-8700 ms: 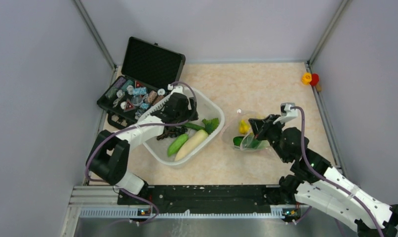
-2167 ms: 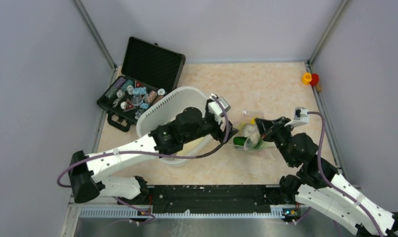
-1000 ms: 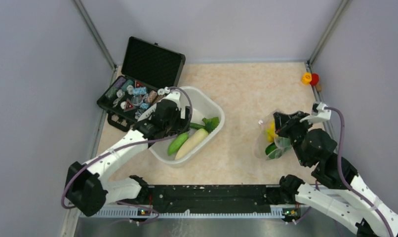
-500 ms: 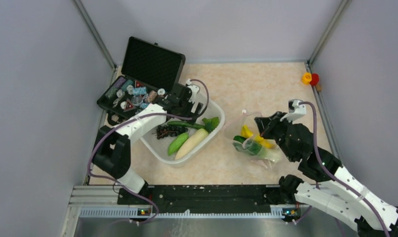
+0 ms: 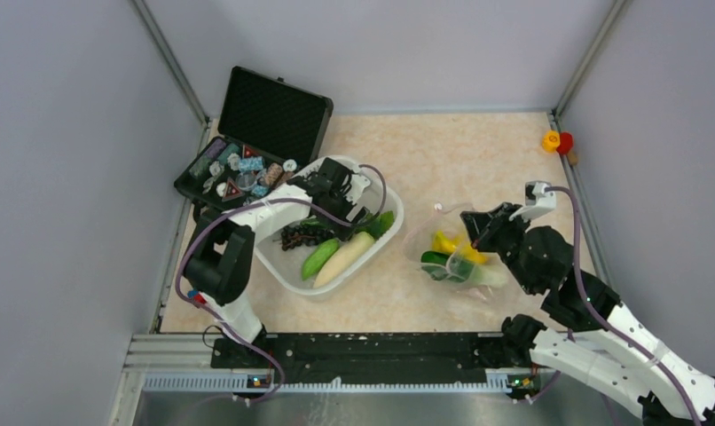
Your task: Place the food in the zip-top bag and seal the zipper
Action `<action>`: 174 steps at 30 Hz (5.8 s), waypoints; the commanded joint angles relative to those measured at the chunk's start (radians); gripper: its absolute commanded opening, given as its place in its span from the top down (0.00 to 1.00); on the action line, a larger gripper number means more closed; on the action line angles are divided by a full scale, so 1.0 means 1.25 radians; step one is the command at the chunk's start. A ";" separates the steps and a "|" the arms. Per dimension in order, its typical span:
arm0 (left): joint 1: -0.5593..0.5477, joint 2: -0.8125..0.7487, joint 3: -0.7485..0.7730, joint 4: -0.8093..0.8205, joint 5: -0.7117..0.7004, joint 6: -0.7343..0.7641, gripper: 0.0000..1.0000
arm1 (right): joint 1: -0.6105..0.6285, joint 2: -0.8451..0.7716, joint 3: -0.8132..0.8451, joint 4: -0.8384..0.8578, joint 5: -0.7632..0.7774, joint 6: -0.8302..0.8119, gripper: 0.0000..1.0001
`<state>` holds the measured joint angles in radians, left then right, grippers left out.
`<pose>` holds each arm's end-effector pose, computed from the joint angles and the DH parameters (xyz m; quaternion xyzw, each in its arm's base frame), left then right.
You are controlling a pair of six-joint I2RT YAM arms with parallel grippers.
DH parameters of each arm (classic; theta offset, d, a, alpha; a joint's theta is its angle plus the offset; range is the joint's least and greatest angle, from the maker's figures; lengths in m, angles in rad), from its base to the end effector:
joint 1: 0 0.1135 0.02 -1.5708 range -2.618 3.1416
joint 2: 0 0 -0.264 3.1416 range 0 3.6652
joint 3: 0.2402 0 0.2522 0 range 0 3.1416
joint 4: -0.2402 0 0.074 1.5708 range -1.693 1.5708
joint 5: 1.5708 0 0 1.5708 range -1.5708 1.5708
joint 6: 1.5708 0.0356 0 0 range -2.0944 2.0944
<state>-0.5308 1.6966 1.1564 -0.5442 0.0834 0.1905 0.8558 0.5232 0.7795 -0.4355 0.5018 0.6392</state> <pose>0.2962 -0.1773 0.2041 0.3516 0.9038 -0.0806 0.2303 0.0894 0.0768 0.3468 0.0779 0.7564 0.2824 0.5849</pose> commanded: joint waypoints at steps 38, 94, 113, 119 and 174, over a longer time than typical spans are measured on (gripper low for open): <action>0.010 -0.223 -0.139 0.253 -0.124 -0.190 0.64 | 0.005 -0.030 -0.033 0.081 -0.002 0.030 1.00; -0.265 -0.464 -0.494 1.270 0.114 -0.513 0.67 | 0.006 0.049 -0.084 0.324 -0.145 0.102 1.00; -0.344 -0.353 -0.421 1.200 0.072 -0.363 0.28 | 0.005 0.002 -0.091 0.318 -0.091 0.116 1.00; -0.344 -0.427 -0.374 1.000 0.066 -0.317 0.27 | 0.006 -0.026 -0.104 0.298 -0.056 0.124 1.00; -0.055 -0.203 -0.276 0.030 -0.166 -0.548 0.04 | 0.005 -0.092 -0.120 0.127 0.073 0.081 1.00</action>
<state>-0.6029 1.3605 0.8005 -0.5343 -0.2420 -0.5209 0.8558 0.4191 0.6399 -0.3054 0.5758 0.7376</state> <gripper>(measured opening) 0.982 0.004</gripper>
